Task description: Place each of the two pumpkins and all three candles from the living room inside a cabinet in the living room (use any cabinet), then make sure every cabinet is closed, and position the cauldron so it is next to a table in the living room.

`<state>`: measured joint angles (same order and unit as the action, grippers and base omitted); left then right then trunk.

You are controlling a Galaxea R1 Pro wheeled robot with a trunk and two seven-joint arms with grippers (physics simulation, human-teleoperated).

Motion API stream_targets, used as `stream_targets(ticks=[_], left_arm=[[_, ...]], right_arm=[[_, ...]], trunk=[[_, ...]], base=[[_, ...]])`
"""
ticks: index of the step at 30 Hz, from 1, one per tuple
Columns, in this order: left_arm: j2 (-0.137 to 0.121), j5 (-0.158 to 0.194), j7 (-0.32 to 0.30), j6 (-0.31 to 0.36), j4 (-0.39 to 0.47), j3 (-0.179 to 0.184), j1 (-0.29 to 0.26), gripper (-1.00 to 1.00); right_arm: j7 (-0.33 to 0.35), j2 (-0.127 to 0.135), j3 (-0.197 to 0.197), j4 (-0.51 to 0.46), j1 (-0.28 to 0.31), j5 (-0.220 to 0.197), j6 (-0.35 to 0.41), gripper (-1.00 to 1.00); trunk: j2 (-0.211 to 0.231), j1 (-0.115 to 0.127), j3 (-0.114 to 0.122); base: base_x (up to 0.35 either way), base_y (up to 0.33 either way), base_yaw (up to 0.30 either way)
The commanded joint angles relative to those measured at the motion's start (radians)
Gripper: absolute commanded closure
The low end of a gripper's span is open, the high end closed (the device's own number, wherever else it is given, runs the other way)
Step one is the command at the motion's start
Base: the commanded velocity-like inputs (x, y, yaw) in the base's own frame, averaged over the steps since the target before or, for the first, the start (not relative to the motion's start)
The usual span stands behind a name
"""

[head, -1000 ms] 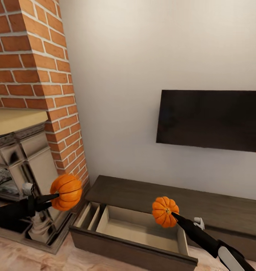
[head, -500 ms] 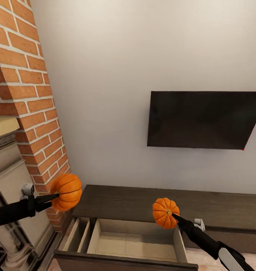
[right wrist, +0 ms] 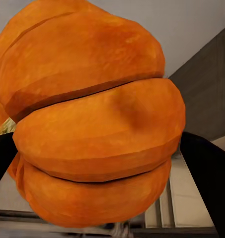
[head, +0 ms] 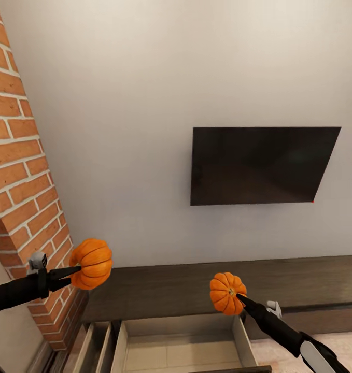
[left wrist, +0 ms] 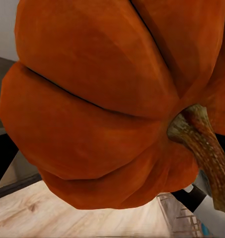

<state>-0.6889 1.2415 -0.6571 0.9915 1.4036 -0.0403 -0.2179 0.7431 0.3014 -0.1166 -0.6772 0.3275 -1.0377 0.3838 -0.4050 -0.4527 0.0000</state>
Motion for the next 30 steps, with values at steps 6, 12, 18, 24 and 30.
stream_targets(ticks=[6, 12, 18, 24, 30], left_arm=[[0.0, -0.001, -0.002, 0.004, 0.003, -0.001, 0.0, 1.0], [0.0, -0.001, -0.002, 0.004, 0.002, -0.001, 0.0, 1.0], [0.0, 0.0, -0.002, 0.004, 0.002, -0.001, 0.0, 1.0], [0.0, 0.0, -0.002, 0.004, 0.001, -0.001, 0.0, 1.0], [0.003, 0.0, -0.001, 0.003, 0.005, 0.007, 0.001, 1.0]], right_arm=[[0.001, 0.001, -0.006, 0.0, 0.001, -0.011, 0.007, 1.0], [-0.002, 0.0, -0.007, 0.0, 0.001, -0.012, 0.006, 1.0], [-0.001, 0.001, -0.006, -0.002, 0.001, -0.01, 0.007, 1.0], [-0.01, -0.001, -0.007, -0.003, 0.001, -0.011, 0.008, 1.0], [-0.013, -0.006, -0.009, -0.008, 0.001, -0.006, 0.008, 1.0]], trunk=[[-0.001, 0.0, 0.0], [-0.001, 0.0, 0.0], [-0.001, 0.0, 0.0], [-0.001, 0.0, 0.0], [-0.001, 0.0, 0.0]], base=[[-0.006, 0.008, -0.076], [-0.053, -0.028, -0.004], [-0.004, -0.003, 0.0], [0.0, 0.0, 0.0], [0.0, 0.0, 0.0]])
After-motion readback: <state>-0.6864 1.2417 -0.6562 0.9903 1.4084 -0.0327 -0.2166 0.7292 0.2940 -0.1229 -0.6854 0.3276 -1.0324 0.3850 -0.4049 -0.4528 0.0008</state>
